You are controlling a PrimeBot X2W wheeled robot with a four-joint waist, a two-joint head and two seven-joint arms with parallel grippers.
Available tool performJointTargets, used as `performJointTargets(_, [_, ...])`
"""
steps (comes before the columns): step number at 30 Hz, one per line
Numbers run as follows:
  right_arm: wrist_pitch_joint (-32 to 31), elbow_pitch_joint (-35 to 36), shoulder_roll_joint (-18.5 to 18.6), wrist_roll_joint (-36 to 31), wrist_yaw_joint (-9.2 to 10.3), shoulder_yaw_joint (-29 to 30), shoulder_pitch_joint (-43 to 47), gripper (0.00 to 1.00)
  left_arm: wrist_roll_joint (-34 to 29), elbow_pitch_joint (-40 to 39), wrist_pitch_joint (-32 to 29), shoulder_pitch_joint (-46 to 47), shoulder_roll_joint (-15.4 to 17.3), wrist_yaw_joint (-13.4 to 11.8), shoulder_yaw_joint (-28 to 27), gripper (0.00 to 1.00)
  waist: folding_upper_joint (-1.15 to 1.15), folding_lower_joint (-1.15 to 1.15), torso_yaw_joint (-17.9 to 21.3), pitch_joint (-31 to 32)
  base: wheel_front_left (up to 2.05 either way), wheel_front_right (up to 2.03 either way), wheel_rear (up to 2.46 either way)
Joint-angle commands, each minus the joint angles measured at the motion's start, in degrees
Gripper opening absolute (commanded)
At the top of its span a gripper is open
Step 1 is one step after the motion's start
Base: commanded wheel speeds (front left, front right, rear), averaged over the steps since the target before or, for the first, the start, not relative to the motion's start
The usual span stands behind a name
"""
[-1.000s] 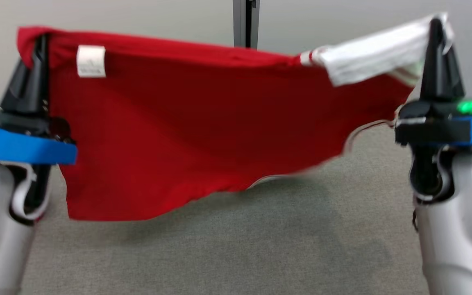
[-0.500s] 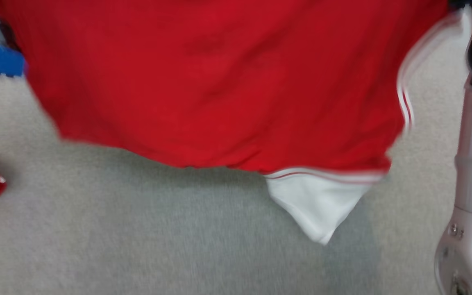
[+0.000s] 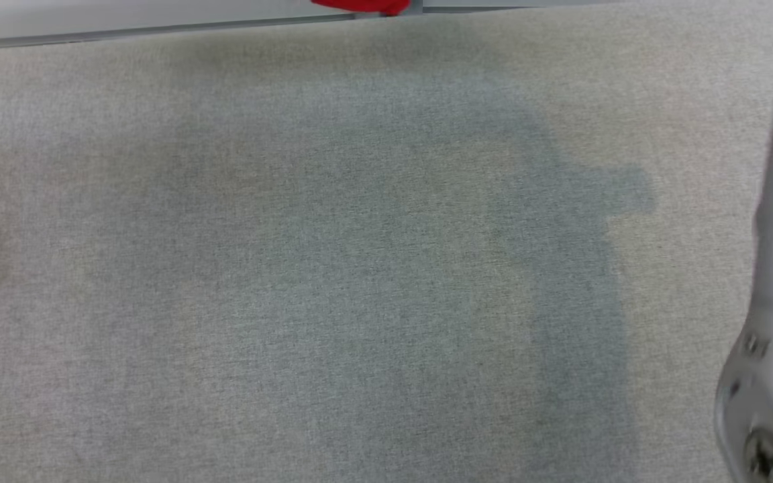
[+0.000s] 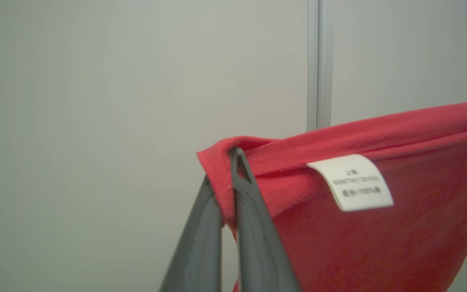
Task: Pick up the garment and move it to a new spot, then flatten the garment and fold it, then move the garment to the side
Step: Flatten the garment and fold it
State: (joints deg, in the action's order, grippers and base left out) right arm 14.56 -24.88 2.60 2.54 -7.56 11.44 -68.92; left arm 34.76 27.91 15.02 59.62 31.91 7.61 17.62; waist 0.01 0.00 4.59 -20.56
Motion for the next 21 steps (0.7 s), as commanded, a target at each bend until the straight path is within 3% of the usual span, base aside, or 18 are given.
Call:
performJointTargets(1, [0.4,-0.6,0.5,1.0,0.13,-0.1,4.1,0.0,0.6,1.2,0.1,-3.9,-0.5,-0.2,-0.5,0.0,-0.01,0.0,0.2,0.2,0.0,0.0,0.0])
performJointTargets(5, [0.7,-0.9,0.6,5.4,0.13,-1.2,17.4,0.0,0.8,3.1,0.2,-14.5,-2.3,-0.2,-0.4,0.0,-0.01,0.0,0.4,0.4,0.0,0.0,0.0])
performJointTargets(12, [0.7,0.8,0.5,13.9,0.12,-4.3,43.2,0.0,1.7,7.6,0.2,-33.3,-8.8,-0.2,0.9,0.0,-0.01,0.0,0.8,1.8,0.0,0.0,0.0])
performJointTargets(21, [0.7,0.8,0.6,18.3,0.12,-6.6,60.9,0.0,0.9,11.4,0.2,-47.5,-15.7,-0.2,-1.4,0.0,-0.01,0.0,2.0,9.3,0.0,0.0,0.0])
